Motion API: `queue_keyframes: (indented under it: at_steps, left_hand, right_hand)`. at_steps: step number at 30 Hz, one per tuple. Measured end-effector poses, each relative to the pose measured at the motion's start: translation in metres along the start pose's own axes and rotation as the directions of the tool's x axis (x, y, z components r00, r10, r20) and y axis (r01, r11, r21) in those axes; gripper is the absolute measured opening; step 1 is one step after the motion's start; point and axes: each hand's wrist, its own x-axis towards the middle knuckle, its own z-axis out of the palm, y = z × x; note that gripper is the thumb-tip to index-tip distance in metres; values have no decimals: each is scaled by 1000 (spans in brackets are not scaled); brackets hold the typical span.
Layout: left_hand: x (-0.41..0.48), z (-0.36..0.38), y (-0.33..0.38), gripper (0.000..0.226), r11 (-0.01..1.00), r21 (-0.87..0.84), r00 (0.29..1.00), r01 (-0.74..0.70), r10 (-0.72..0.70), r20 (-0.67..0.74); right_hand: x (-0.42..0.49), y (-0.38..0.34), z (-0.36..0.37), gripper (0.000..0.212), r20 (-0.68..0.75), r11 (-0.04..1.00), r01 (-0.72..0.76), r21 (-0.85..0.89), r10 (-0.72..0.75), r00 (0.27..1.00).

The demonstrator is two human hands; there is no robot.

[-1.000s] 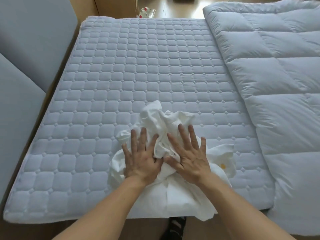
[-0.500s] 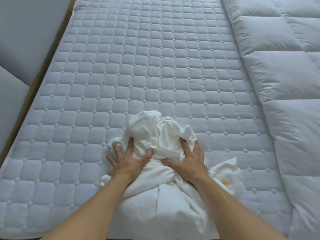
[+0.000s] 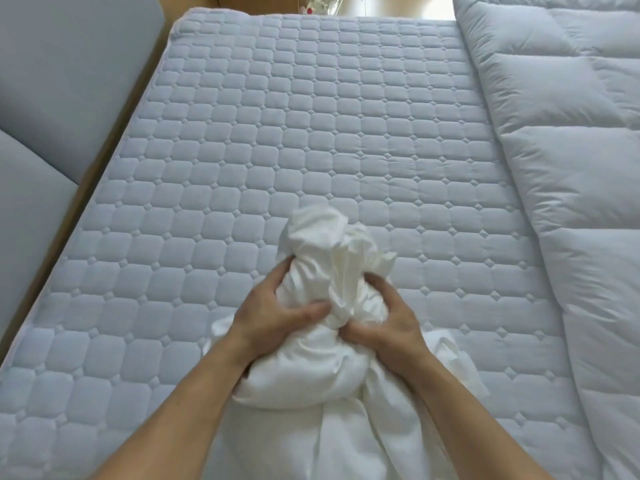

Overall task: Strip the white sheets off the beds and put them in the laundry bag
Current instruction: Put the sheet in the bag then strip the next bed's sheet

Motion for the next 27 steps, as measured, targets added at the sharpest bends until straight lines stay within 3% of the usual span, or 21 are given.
queue_keyframes:
  at_steps: [2,6,8,11,14,17,19,21,25,27]
  left_hand:
    - [13,-12,40,95,989,56,988,-134,138,-64]
    - [25,-22,89,81,931,181,901,-316,354,-251]
    - [22,-11,64,72,956,195,920,-220,270,-285]
    - [8,15,3,67,939,342,980,34,37,-197]
    - [12,29,-17,67,898,440,983,19,63,-172]
    - [22,27,-3,55,860,507,991,63,6,-134]
    - [30,27,6,58,834,547,993,77,-12,-121]
    - [34,29,11,62,823,562,991,84,-8,-136]
    - [27,34,6,71,789,614,976,27,111,-186]
    - [20,38,2,73,729,683,963,-32,205,-173]
  right_hand:
    - [7,-36,-14,85,-83,986,158,58,-153,985]
    - [26,-85,-27,94,-202,914,406,5,-396,896]
    - [24,-65,-18,91,-163,937,344,-56,-349,923]
    - [2,5,6,90,-95,990,61,-127,-74,993]
    - [-11,45,13,88,-174,997,-41,-66,29,984]
    - [-11,39,8,79,-172,994,-64,-92,47,984]
    - [-9,33,1,82,-177,949,-95,-299,42,983]
    - [-6,25,-8,84,-230,878,-65,-475,-53,972]
    - [7,3,-13,80,-282,869,173,-463,-330,901]
    - [15,-9,-10,89,-273,872,212,-442,-355,894]
